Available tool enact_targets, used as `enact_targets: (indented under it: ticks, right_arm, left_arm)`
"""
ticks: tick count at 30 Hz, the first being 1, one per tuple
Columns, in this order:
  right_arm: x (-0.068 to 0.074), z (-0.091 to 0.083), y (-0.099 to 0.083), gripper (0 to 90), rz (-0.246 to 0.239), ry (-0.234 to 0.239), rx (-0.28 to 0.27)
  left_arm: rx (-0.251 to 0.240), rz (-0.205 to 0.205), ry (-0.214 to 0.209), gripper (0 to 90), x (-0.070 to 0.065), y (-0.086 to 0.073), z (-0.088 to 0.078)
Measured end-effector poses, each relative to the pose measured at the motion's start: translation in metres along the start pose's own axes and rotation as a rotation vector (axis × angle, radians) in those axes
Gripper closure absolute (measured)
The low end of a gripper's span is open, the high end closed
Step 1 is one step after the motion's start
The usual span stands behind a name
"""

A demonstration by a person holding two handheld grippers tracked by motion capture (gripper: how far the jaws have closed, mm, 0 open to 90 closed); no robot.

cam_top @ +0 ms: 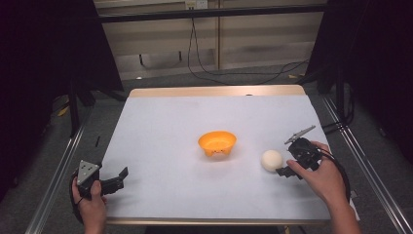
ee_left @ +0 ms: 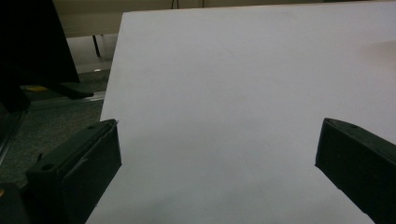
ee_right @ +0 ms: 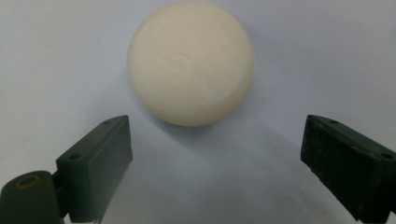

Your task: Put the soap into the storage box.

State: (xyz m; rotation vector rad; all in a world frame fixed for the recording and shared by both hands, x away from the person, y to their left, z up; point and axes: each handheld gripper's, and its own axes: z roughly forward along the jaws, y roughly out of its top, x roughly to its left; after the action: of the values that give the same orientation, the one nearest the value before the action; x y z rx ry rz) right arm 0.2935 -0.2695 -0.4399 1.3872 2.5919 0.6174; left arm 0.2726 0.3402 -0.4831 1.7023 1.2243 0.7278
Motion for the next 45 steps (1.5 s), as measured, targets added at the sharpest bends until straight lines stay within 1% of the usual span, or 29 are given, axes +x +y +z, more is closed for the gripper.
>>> enact_targets:
  ticks: [2,5,7,8,11,12,13,14,19,22,23,25,28,34,40,41,44,45]
  right_arm:
    - [0.001,0.001,0.002,8.7,-0.005,0.009,0.003]
    - [0.002,0.003,0.006,8.8,-0.023,0.010,0.002]
    - [0.004,0.004,0.007,8.8,-0.014,0.007,0.004]
    - [0.003,0.005,0.008,8.8,-0.027,0.009,0.003]
    - [0.006,0.008,0.012,9.0,-0.025,0.016,0.006]
    - [0.006,0.010,0.014,9.2,-0.036,0.019,0.004]
    - [0.008,0.011,0.016,9.3,-0.023,0.020,0.011]
    - [0.008,0.013,0.016,9.3,-0.031,0.019,0.006]
    - [0.011,0.019,0.022,10.1,-0.037,0.017,0.019]
    - [0.012,0.021,0.026,11.9,-0.024,0.013,0.023]
    - [0.012,0.022,0.026,12.4,-0.031,0.015,0.023]
    - [0.012,0.023,0.027,13.0,-0.029,0.019,0.028]
    - [0.013,0.026,0.030,14.2,-0.027,0.009,0.044]
    - [0.013,0.026,0.032,18.4,-0.017,0.005,0.037]
    - [0.013,0.031,0.032,22.4,-0.007,0.002,0.046]
    - [0.012,0.031,0.032,23.6,-0.009,0.000,0.039]
    - [0.012,0.031,0.032,23.7,-0.005,0.005,0.037]
    - [0.011,0.031,0.032,23.8,-0.012,0.009,0.040]
  left_arm:
    - [0.000,0.003,0.002,0.0,0.000,0.000,0.000]
    - [0.003,0.004,0.000,0.0,0.000,0.000,0.001]
    - [0.003,0.004,0.000,0.0,0.000,0.000,0.001]
    - [0.001,0.005,0.001,0.0,0.000,0.000,0.000]
    - [0.000,0.000,0.005,0.0,0.000,0.000,0.000]
    - [0.000,0.002,0.004,0.0,0.000,0.000,0.000]
    - [0.001,0.002,0.004,0.0,0.000,0.000,0.000]
    - [0.002,0.003,0.000,0.0,0.000,0.000,0.000]
    - [0.001,0.003,0.004,0.0,0.000,0.000,0.000]
    - [0.003,0.004,0.001,0.0,0.000,0.000,0.000]
    - [0.003,0.004,0.001,0.0,0.000,0.000,0.000]
    - [0.003,0.004,0.003,0.0,0.000,0.000,0.000]
    - [0.004,0.004,0.004,0.0,0.000,0.000,0.000]
    - [0.004,0.004,0.003,0.0,0.000,0.000,0.000]
    - [0.003,0.004,-0.001,0.0,0.000,0.000,0.000]
    - [0.003,0.003,-0.001,0.0,0.000,0.000,0.001]
    - [0.003,0.005,-0.001,0.0,0.000,0.000,0.001]
    - [0.003,0.003,-0.001,0.0,0.000,0.000,0.001]
